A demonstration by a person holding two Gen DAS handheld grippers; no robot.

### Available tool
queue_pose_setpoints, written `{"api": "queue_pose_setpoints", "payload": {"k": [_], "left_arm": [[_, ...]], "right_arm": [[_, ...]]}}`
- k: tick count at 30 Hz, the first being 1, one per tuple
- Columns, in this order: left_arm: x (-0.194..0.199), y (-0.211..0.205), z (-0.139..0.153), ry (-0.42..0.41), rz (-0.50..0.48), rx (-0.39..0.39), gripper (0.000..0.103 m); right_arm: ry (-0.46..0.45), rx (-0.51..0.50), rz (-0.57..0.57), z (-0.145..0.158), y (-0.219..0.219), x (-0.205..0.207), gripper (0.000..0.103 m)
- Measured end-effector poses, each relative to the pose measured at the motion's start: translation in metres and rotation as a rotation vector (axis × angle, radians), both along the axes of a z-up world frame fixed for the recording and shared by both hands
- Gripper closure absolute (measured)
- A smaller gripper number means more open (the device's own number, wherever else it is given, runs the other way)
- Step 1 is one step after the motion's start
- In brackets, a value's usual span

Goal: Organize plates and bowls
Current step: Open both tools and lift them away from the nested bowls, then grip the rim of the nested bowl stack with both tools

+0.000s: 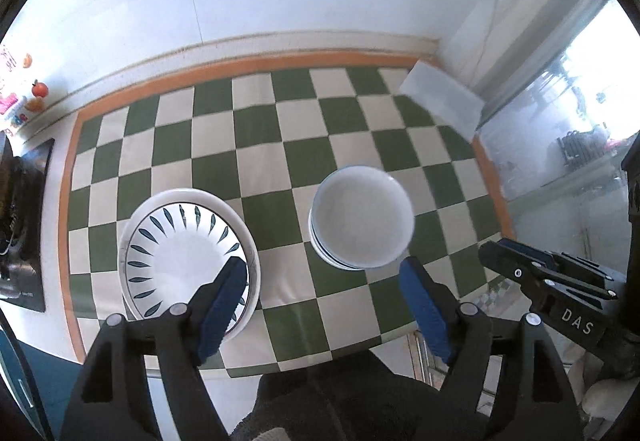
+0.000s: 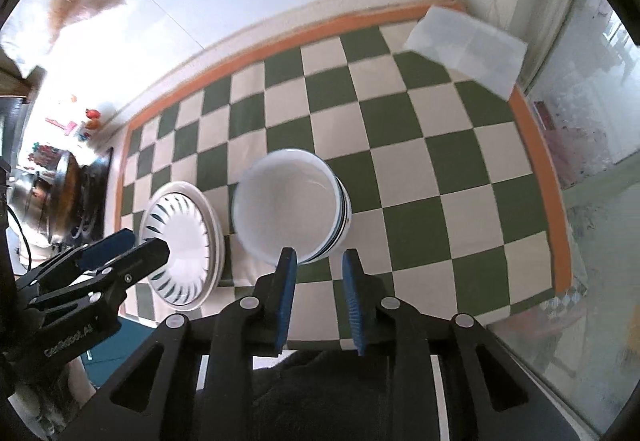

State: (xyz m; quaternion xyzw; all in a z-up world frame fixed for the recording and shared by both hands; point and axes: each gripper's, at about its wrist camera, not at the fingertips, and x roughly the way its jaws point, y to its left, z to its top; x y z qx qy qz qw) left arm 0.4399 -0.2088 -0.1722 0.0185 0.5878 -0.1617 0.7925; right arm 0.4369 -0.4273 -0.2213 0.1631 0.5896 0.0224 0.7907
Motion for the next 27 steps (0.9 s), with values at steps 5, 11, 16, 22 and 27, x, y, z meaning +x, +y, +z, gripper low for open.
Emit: {"api": "queue_pose_setpoints", "payload": {"k": [5,11,16,22,27], "left_arm": [[-0.016,0.005,0.023,-0.071,0.003,-0.003,0.012],[-0.033,0.013,0.044,-0.139,0.017,-0.017,0.011],[-0.046,0.016,0.055,-0.150,0.018,-0.042,0.005],[-0.055,0.014,0.065,-0.179,0.014,-0.041,0.005],[-0.052,0.009,0.065,-0.200,0.008,-0.056,0.005]], "right_arm": [[-0.066,-0.029,-0.013,0.033,0.004,-0.028,0.067],[-0.151,-0.096,-0.027,0.068,0.007,-0.056,0.043],[-0.171,-0.101,-0.032,0.083,0.008,-0.068,0.018],[-0.200,-0.130,-0.051,0.093,0.008,-0.074,0.013],[-0.211,-0.116,-0.055,0.094,0.005,-0.073,0.011]]}}
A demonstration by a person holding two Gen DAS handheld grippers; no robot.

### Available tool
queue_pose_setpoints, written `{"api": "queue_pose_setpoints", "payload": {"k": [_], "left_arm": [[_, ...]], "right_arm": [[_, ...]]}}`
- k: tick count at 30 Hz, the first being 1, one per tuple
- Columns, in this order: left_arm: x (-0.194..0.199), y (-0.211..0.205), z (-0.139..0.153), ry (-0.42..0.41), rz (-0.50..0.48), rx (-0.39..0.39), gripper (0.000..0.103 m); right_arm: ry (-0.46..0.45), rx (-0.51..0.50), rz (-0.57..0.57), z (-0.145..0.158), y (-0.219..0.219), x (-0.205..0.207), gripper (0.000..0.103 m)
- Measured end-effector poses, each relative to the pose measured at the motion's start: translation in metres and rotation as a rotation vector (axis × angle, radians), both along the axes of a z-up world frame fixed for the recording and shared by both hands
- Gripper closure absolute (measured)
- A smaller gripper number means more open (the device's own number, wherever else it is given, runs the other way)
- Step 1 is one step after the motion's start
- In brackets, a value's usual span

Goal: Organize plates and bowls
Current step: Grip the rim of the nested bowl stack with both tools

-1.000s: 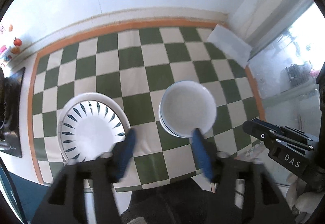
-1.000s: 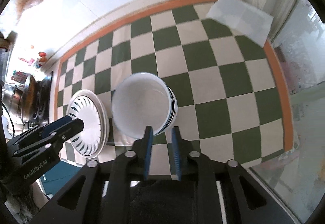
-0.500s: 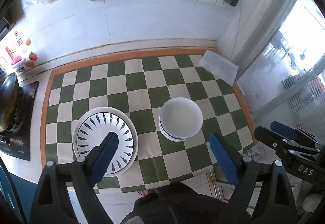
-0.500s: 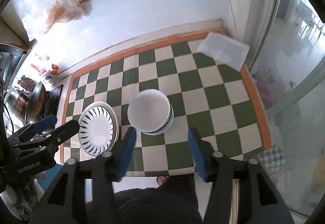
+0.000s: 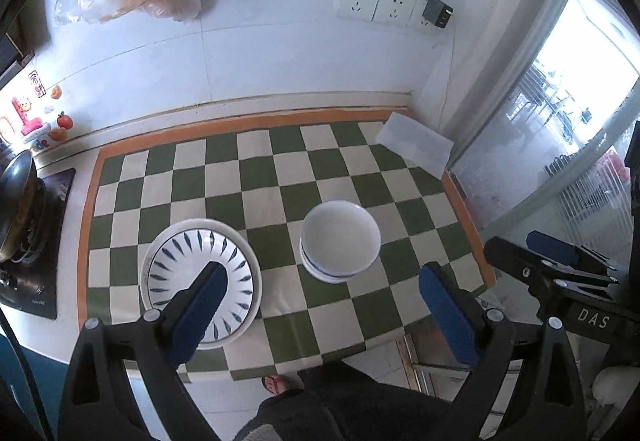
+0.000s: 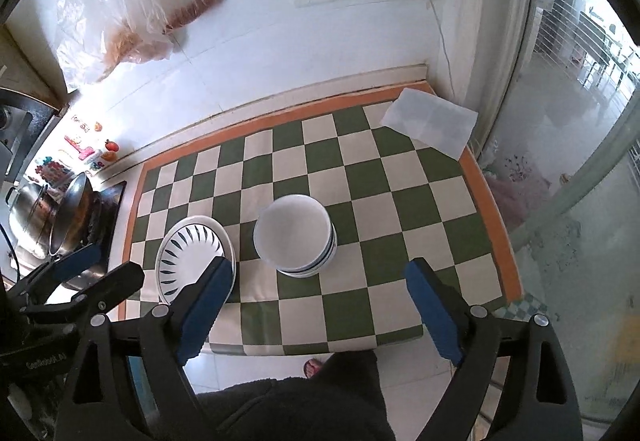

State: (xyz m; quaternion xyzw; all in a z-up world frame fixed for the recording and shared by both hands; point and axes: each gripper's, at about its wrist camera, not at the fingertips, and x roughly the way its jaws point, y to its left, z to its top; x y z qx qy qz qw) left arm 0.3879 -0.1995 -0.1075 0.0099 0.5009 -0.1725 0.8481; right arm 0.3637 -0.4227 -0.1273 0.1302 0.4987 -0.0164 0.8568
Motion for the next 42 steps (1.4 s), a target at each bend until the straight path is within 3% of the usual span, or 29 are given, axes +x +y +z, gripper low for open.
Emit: {"api": "queue_pose_setpoints", "payload": {"k": [4,9,16,22,31,34,36,38,42], "left_arm": [[0.018,-0.001,-0.014,-0.013,0.020,-0.021,0.005],[0.052,-0.001,-0.051,0.091,0.016,-0.105,0.005],[0.107,-0.013,-0.134,0.321,0.021,-0.129,0.005],[0.135,-0.022,-0.187,0.514,0.012,-0.226,0.005],[0.164,-0.027,-0.241,0.679,0.062,-0.145,0.008],[0.168,-0.031,-0.249,0.704,0.040,-0.128,0.025],[0.168,-0.034,-0.255,0.729,0.026,-0.108,0.061],[0.169,-0.034,-0.259,0.749,0.019,-0.073,0.076],[0.170,-0.034,-0.261,0.757,0.020,-0.070,0.076]], "right_arm": [[0.008,0.025,0.007,-0.011,-0.005,0.009,0.010],[0.061,0.095,0.003,-0.047,-0.017,0.033,0.010],[0.191,0.321,0.023,-0.135,-0.033,0.086,0.010],[0.325,0.436,0.040,-0.214,-0.033,0.124,0.010],[0.453,0.507,0.065,-0.284,-0.025,0.159,0.010],[0.489,0.508,0.064,-0.297,-0.022,0.168,0.010],[0.518,0.499,0.062,-0.306,-0.020,0.173,0.011],[0.543,0.481,0.064,-0.311,-0.018,0.177,0.012],[0.570,0.460,0.070,-0.317,-0.011,0.182,0.020]]}}
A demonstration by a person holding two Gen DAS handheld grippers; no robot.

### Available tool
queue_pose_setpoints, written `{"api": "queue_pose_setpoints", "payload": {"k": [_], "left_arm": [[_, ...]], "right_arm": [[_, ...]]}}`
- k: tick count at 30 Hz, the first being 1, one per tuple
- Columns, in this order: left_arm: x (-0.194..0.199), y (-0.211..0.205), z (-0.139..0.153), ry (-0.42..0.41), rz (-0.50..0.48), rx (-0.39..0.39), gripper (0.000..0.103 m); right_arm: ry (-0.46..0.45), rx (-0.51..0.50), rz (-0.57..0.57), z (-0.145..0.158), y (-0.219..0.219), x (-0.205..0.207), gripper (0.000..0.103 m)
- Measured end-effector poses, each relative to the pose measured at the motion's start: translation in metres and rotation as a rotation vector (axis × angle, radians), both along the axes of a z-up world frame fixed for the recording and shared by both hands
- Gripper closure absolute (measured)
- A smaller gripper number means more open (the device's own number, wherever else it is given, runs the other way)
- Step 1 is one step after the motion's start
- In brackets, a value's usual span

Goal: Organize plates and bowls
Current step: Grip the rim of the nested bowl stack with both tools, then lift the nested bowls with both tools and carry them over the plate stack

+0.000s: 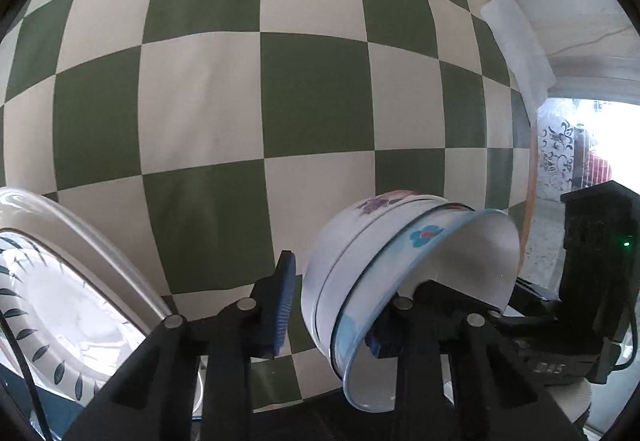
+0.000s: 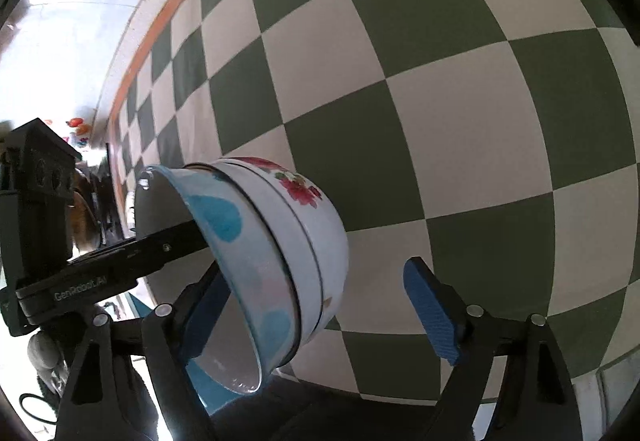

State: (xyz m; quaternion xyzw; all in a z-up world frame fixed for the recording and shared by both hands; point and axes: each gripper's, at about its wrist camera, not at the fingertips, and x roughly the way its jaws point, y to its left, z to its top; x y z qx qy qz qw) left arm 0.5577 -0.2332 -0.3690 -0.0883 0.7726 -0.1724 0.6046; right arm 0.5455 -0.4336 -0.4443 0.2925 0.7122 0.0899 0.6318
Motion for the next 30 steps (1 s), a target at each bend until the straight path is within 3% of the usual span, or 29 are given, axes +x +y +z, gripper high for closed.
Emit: {"api": "queue_pose_setpoints", "payload": {"k": [4,6,12,30], "left_arm": [[0.003,-0.001,-0.002,0.012,0.003,-0.017,0.076],[0.004,-0.003,-0.004,0.016,-0.010,-0.029,0.076],[0.002,-0.002,-0.002,0.002,-0.018,-0.027,0.077],[-0.002,0.000,0.009,-0.027,0.003,-0.040,0.077]], "right_arm": [[0.023,0.024,0.003,-0.011,0.008,0.004,0.043],[0.031,0.080,-0.014,-0.018,0.012,0.006,0.049],[0.031,0.142,-0.080,-0.027,0.011,0.004,0.050],[-0.034,0.182,-0.114,-0.024,-0.002,0.003,0.056]]}}
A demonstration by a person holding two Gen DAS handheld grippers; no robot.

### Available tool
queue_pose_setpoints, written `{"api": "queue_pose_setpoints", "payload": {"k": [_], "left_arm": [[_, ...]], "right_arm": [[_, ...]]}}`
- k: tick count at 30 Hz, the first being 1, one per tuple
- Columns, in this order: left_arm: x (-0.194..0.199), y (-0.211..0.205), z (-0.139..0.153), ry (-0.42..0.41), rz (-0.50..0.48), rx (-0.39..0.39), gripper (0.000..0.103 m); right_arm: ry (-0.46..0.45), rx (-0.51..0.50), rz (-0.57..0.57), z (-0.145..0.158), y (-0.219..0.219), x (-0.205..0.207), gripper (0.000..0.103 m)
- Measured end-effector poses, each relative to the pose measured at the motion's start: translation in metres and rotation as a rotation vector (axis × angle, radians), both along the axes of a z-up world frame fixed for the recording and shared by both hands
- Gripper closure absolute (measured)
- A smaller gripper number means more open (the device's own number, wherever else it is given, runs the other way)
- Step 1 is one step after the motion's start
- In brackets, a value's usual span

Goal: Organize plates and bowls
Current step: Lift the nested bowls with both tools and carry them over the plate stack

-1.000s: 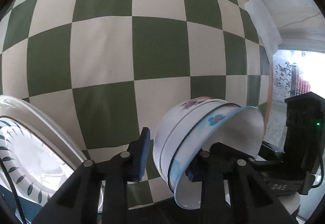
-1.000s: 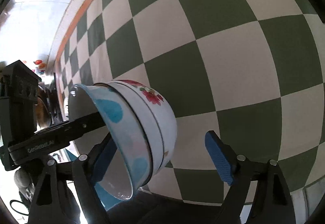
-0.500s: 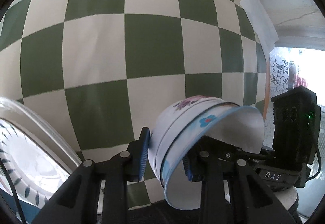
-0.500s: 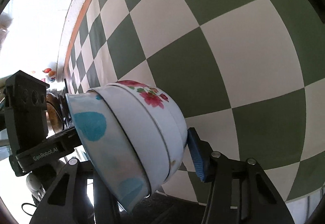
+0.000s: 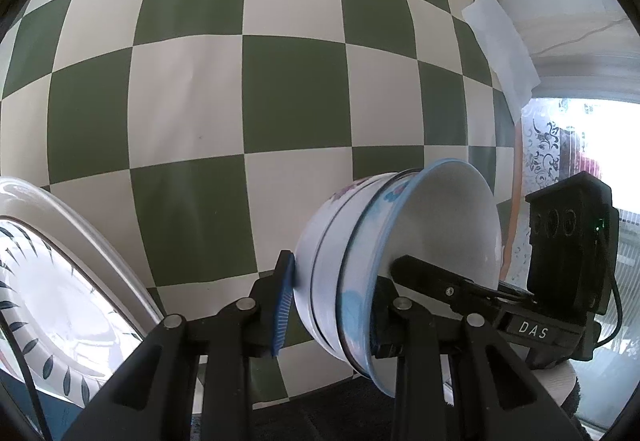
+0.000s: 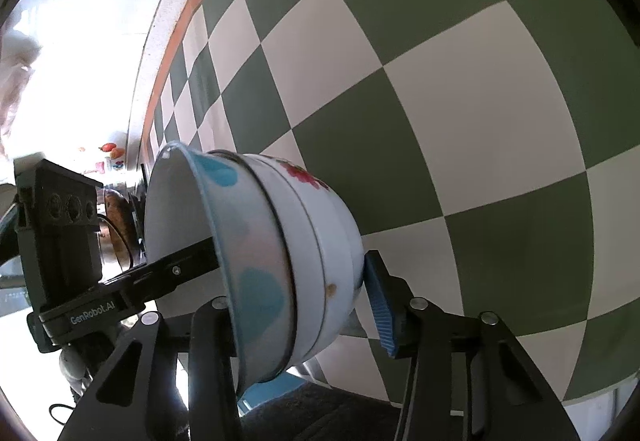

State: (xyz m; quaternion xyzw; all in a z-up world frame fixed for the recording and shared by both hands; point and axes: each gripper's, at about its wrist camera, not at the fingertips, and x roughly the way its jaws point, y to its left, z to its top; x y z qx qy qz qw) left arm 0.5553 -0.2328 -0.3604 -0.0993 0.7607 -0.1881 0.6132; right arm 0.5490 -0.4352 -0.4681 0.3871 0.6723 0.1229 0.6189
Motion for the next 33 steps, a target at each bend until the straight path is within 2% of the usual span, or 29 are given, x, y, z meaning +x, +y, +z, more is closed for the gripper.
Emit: {"api": "queue_pose_setpoints", "payload": {"k": [9,17,26,33], "left_arm": [[0.000,0.005,0.011,-0.022,0.020,-0.012,0.076],[0.000,0.024,0.029,-0.045,0.062,-0.023,0.076],[0.000,0.069,0.061,-0.086,0.099,-0.055,0.077],[-0.004,0.120,0.078,-0.106,0.080,-0.059,0.076]], "right_arm": [[-0.032,-0.005,0.017,0.012,-0.003,-0.001,0.056],[-0.062,-0.014,0.068,0.034,-0.004,0.001,0.056],[-0.098,-0.026,0.127,0.070,0.031,0.012,0.057],[-0.122,-0.033,0.130,0.095,0.081,0.010,0.057]]}}
